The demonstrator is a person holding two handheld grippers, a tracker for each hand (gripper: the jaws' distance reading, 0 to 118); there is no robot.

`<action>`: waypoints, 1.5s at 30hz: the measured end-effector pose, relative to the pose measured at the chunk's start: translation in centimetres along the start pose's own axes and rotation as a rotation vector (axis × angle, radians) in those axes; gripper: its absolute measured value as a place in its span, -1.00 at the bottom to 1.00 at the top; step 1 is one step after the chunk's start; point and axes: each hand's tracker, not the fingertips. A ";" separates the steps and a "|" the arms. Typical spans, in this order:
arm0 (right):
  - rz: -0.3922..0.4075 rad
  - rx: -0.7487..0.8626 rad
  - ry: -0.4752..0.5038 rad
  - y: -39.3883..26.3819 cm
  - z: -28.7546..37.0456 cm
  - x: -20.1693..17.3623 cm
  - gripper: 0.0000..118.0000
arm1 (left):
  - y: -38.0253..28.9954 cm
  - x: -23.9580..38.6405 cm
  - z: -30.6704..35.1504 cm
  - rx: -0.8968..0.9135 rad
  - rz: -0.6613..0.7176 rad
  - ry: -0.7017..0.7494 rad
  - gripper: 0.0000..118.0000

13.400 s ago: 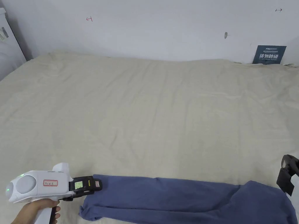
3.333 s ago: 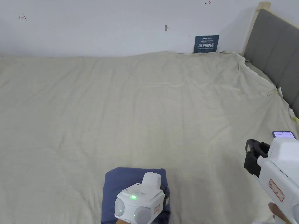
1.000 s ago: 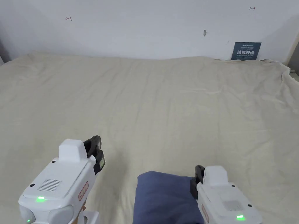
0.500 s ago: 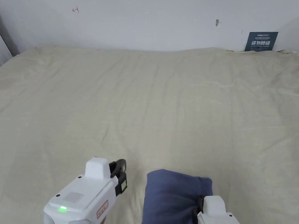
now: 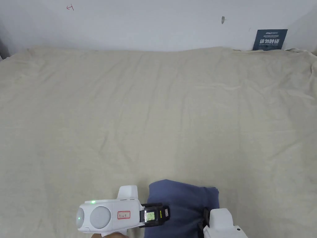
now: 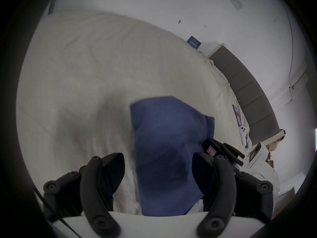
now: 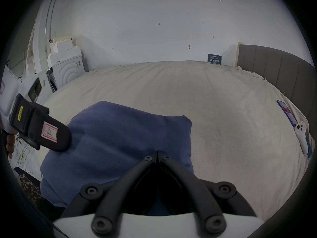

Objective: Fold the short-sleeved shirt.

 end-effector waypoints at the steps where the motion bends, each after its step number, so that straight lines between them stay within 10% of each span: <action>1: -0.001 0.000 0.001 0.0 0.1 0.0 -1.00 | 0.2 -0.1 -0.2 0.001 0.010 0.006 0.46; 7: -0.006 -0.004 0.009 0.7 0.5 -0.2 -1.00 | 1.7 -0.8 -1.6 -0.064 -0.008 -0.035 0.35; 16: -0.022 -0.020 0.036 1.7 0.7 0.5 -1.00 | 1.9 -0.5 -1.1 -0.088 -0.010 -0.097 -0.60; 27: -0.009 0.175 0.014 7.9 4.3 4.0 -1.00 | 6.1 -0.6 3.9 -0.023 -0.177 -0.013 -0.65; 45: 0.028 0.309 -0.017 14.0 5.1 3.8 -1.00 | 13.2 -20.3 23.9 0.101 -0.059 0.450 -0.65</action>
